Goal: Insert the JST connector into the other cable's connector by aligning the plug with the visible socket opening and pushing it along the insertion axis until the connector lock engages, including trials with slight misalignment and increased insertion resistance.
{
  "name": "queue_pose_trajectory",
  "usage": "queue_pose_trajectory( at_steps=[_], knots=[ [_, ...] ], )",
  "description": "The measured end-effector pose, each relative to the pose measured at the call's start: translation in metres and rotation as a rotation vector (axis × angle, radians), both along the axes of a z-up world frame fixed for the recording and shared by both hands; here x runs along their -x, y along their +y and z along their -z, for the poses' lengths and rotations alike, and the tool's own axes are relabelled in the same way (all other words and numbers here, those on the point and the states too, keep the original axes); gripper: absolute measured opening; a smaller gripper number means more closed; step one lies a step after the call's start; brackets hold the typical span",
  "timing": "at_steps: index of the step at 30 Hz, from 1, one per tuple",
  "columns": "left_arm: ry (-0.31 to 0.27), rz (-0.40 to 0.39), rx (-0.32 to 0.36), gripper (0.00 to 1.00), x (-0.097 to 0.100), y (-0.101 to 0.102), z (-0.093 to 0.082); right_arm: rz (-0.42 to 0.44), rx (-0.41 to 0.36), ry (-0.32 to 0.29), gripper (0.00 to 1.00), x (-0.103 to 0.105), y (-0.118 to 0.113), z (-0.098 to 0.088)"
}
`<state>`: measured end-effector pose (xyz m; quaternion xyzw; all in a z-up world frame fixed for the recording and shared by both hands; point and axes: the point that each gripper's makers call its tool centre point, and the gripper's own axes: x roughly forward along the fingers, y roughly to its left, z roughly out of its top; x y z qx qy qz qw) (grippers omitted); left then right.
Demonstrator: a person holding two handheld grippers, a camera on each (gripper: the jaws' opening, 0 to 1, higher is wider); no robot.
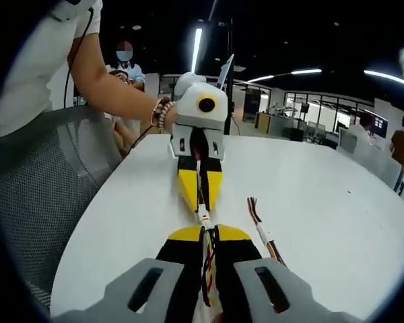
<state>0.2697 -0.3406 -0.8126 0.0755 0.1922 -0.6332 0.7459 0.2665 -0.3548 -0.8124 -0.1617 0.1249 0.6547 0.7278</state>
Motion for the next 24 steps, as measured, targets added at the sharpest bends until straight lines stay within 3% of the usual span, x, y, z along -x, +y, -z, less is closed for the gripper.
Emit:
queue_pose_trajectory(
  at_steps=[21,23,24],
  knots=[
    [0.004,-0.017,0.009,0.00,-0.0035,0.0005,-0.0006,0.026,-0.017,0.027,0.02,-0.0030,0.0015,0.0002],
    [0.012,-0.022,0.025,0.00,-0.0039,0.0007,-0.0024,0.032,-0.036,0.037,0.02,-0.0033,0.0016,-0.0018],
    [0.019,-0.034,0.057,0.00,-0.0052,0.0006,-0.0070,0.049,-0.082,0.061,0.02,-0.0044,0.0021,-0.0069]
  ],
)
